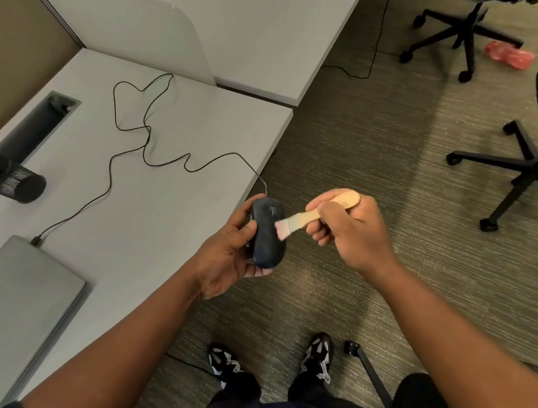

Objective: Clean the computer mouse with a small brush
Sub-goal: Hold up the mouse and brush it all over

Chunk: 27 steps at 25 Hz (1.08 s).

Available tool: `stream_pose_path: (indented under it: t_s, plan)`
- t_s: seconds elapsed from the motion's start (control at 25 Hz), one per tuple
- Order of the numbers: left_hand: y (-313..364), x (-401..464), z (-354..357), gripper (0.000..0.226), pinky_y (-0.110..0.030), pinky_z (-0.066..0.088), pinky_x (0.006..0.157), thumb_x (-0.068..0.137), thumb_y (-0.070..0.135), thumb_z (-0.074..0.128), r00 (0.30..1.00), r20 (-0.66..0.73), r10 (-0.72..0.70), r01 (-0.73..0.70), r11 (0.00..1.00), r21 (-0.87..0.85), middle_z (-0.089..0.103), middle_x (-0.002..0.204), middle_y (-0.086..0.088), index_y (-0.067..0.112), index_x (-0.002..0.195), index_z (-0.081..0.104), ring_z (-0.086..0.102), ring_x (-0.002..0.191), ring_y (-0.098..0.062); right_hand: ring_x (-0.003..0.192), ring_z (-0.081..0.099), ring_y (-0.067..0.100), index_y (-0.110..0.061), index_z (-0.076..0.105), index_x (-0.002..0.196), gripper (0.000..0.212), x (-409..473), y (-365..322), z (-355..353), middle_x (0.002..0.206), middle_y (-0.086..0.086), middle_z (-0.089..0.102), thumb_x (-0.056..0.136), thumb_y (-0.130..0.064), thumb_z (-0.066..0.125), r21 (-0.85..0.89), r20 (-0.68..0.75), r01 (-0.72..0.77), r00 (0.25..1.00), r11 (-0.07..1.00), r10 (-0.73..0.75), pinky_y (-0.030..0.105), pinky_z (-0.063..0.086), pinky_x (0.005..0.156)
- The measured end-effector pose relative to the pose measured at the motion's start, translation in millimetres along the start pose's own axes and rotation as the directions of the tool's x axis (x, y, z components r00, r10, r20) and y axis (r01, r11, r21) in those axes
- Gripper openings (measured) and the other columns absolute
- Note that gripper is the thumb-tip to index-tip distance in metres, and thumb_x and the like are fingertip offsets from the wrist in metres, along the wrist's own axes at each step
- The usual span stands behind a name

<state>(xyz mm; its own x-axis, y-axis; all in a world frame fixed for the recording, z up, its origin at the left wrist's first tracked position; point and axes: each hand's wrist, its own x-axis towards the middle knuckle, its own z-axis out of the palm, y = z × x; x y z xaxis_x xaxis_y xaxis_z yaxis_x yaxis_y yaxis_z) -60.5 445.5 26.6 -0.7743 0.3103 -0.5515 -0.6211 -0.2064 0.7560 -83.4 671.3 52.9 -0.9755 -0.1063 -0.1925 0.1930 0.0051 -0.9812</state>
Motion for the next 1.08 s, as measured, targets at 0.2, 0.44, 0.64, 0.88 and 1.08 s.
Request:
stream_pose_path:
  t_s: [0.2, 0.44, 0.64, 0.88, 1.08]
  plan:
    - [-2.2, 1.3, -0.8, 0.056, -0.05, 0.059, 0.083, 0.096, 0.034, 0.055, 0.999, 0.036, 0.014, -0.014, 1.0, -0.001, 0.052, 0.147, -0.008, 0.041, 0.151, 0.044, 0.065, 0.113, -0.035, 0.074, 0.072, 0.018, -0.01, 0.074, 0.103, 0.02, 3.2, 5.3, 4.0, 0.084, 0.012, 0.077, 0.102, -0.01, 0.054, -0.003, -0.063, 0.032, 0.998, 0.999, -0.032, 0.031, 0.06, 0.068]
    - [-6.8, 0.3, -7.1, 0.062, -0.055, 0.055, 0.091, 0.093, 0.036, 0.058, 1.0, 0.004, -0.028, 0.028, 0.999, 0.021, 0.057, 0.144, -0.012, 0.028, 0.153, 0.044, 0.066, 0.114, -0.034, 0.068, 0.066, 0.016, -0.009, 0.075, 0.097, 0.016, 3.1, 1.3, -7.6, 0.079, 0.012, 0.074, 0.101, -0.009, 0.059, 0.012, -0.015, 0.021, 1.0, 1.0, -0.021, 0.027, 0.056, 0.061]
    - [-9.6, -0.9, -7.9, 0.069, -0.054, 0.053, 0.093, 0.088, 0.04, 0.072, 0.996, 0.062, -0.065, 0.063, 0.998, 0.026, 0.062, 0.141, -0.01, 0.029, 0.151, 0.048, 0.065, 0.115, -0.033, 0.077, 0.064, 0.019, -0.011, 0.076, 0.105, 0.028, 24.1, -8.0, -22.1, 0.084, 0.009, 0.072, 0.088, -0.033, 0.07, 0.125, 0.173, -0.082, 0.983, 0.989, 0.06, 0.027, 0.057, 0.068]
    - [-10.7, -7.6, -13.0, 0.084, -0.049, 0.056, 0.086, 0.065, 0.051, 0.095, 0.989, 0.116, -0.094, 0.091, 0.996, 0.025, 0.068, 0.133, -0.004, 0.035, 0.14, 0.062, 0.068, 0.108, -0.029, 0.07, 0.06, 0.013, -0.005, 0.075, 0.103, 0.028, 42.9, -0.9, -30.7, 0.078, 0.006, 0.069, 0.089, -0.029, 0.069, 0.132, 0.318, -0.212, 0.934, 0.968, 0.161, 0.024, 0.052, 0.064]
    - [-11.3, -10.6, -15.2, 0.093, -0.047, 0.057, 0.085, 0.067, 0.054, 0.093, 0.985, 0.12, -0.127, 0.119, 0.99, 0.07, 0.067, 0.133, -0.005, 0.03, 0.148, 0.054, 0.069, 0.107, -0.028, 0.068, 0.061, 0.011, -0.007, 0.076, 0.103, 0.014, 54.1, 0.1, -24.0, 0.078, 0.006, 0.069, 0.099, -0.017, 0.067, -0.002, 0.298, -0.189, 0.937, 0.982, 0.181, 0.023, 0.052, 0.062]
